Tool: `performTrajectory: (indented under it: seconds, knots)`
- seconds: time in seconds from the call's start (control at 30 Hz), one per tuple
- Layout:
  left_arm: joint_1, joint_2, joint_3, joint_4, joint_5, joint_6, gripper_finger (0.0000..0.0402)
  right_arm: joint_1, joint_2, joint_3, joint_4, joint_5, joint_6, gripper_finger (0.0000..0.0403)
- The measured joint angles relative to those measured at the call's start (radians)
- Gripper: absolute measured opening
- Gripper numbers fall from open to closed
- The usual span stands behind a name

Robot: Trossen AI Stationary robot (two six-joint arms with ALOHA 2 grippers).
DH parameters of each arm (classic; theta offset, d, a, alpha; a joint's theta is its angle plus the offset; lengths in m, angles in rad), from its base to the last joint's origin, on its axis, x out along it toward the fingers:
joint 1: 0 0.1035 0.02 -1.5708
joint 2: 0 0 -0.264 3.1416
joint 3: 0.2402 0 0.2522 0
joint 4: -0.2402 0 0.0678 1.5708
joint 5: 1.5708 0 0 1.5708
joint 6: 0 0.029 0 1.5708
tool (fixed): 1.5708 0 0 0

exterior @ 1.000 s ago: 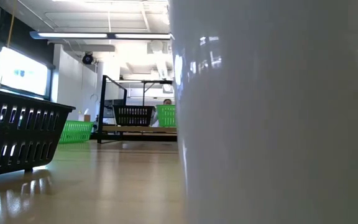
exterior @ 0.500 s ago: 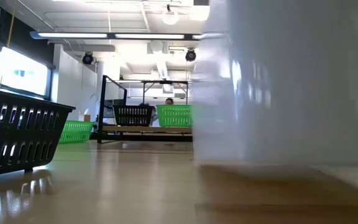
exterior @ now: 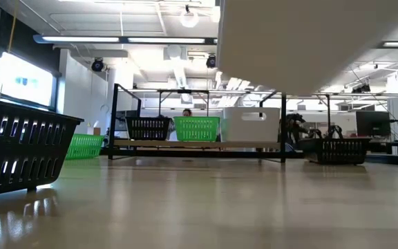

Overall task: Stack baskets on shelf by color
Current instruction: Stack the right white bin on the white bin on the shelf

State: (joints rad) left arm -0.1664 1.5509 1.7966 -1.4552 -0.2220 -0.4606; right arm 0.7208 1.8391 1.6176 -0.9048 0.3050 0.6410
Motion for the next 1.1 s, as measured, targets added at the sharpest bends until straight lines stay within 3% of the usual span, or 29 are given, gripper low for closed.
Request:
performTrajectory:
  seconds: [0.3,0.63,1.1]
  knots:
    - [-0.004,0.0,0.0,0.058,-0.039,0.022,0.0117,-0.099,-0.152,0.0,-0.134,0.119,-0.176,0.0]
    - [0.006,0.0,0.0,0.067,-0.111,0.093,0.0117,-0.324,-0.28,0.0,-0.238,0.157,-0.456,0.0]
    - [0.154,0.0,0.0,0.065,-0.164,0.236,0.0117,-0.716,-0.305,-0.014,-0.345,0.061,-0.793,0.0]
